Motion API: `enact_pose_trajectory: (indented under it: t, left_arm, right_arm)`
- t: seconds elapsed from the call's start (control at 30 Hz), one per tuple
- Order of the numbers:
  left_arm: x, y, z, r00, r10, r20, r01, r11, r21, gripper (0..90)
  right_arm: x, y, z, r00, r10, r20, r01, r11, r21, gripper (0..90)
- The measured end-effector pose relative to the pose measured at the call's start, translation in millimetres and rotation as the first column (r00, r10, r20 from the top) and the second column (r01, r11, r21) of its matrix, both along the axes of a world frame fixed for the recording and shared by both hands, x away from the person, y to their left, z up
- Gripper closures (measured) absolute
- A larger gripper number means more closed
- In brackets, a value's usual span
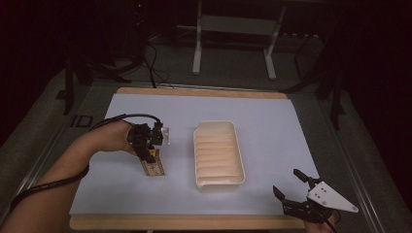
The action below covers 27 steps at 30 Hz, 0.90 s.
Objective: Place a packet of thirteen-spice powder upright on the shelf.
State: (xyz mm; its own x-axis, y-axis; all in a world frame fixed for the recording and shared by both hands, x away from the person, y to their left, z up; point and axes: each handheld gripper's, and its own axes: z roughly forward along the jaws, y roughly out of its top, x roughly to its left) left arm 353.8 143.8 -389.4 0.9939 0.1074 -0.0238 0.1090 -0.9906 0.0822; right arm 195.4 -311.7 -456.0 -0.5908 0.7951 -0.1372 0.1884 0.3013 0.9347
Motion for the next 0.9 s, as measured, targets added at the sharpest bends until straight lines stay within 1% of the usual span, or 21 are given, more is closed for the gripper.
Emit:
enact_pose_trajectory:
  t: [0.07,0.13,0.2,0.27,0.33,0.37,0.43,0.57,0.6,0.7,0.73,0.8,0.83,0.9]
  left_arm:
    - [1.6,-0.5,3.0,0.9997,0.023,-0.012,-0.023,0.9997,-0.002,67.7]
    - [3.5,-1.0,5.1,0.9981,0.051,-0.035,-0.051,0.9987,0.001,67.8]
    - [3.6,-1.9,7.3,0.9969,0.066,-0.042,-0.066,0.9978,0.007,67.8]
    - [3.5,-2.8,10.0,0.9970,0.065,-0.042,-0.065,0.9978,0.011,67.8]
    - [2.7,-4.0,13.0,0.9968,0.069,-0.040,-0.069,0.9976,-0.001,67.8]
    - [3.3,-4.6,14.6,0.9973,0.062,-0.039,-0.062,0.9981,-0.004,67.8]
    - [2.4,-6.1,18.2,0.9969,0.072,-0.032,-0.072,0.9973,-0.012,67.8]
    - [2.2,-8.3,27.4,0.9929,0.100,-0.064,-0.103,0.9940,-0.039,67.8]
    - [1.5,-9.0,29.6,0.9926,0.104,-0.064,-0.106,0.9935,-0.041,67.8]
    - [-1.1,-10.8,34.8,0.9927,0.101,-0.065,-0.104,0.9935,-0.045,67.8]
    - [-3.0,-11.5,37.5,0.9936,0.099,-0.054,-0.102,0.9934,-0.053,67.8]
    - [-7.6,-12.1,41.2,0.9978,0.063,-0.021,-0.064,0.9953,-0.072,67.8]
    - [-9.4,-12.4,43.1,0.9985,0.054,-0.013,-0.055,0.9944,-0.090,67.8]
    - [-10.7,-13.7,47.5,0.9984,0.053,-0.018,-0.055,0.9919,-0.114,67.8]
  right_arm:
    - [0.3,0.1,-0.2,1.0000,0.001,-0.001,-0.001,1.000,0.001,14.8]
    - [0.4,0.2,-0.2,1.0000,0.003,-0.005,-0.003,1.000,0.002,14.8]
    - [0.4,0.1,-0.2,1.0000,0.004,-0.005,-0.004,1.000,0.001,14.8]
    - [0.3,-0.1,0.0,1.0000,0.005,-0.003,-0.005,1.000,0.001,14.8]
    - [0.3,0.0,-0.2,1.0000,0.005,-0.002,-0.005,1.000,0.001,14.8]
    - [0.3,0.0,-0.2,1.0000,0.005,-0.003,-0.005,1.000,0.001,14.8]
    - [0.4,0.3,-0.2,1.0000,0.006,-0.004,-0.006,1.000,-0.001,14.8]
    - [0.2,0.8,-0.2,1.0000,0.007,-0.004,-0.007,1.000,-0.006,14.8]
    - [0.3,0.9,-0.3,1.0000,0.009,-0.004,-0.009,1.000,-0.008,14.8]
    - [0.4,1.2,-0.4,0.9999,0.010,-0.002,-0.010,1.000,-0.009,14.8]
    - [0.4,1.2,-0.4,0.9999,0.011,-0.002,-0.011,1.000,-0.009,14.8]
    - [0.4,1.4,-0.5,0.9999,0.013,-0.001,-0.013,1.000,-0.011,14.8]
    - [0.4,1.5,-0.5,0.9999,0.013,-0.001,-0.013,1.000,-0.010,14.8]
    - [0.4,1.7,-0.7,0.9999,0.014,0.001,-0.014,1.000,-0.010,14.8]
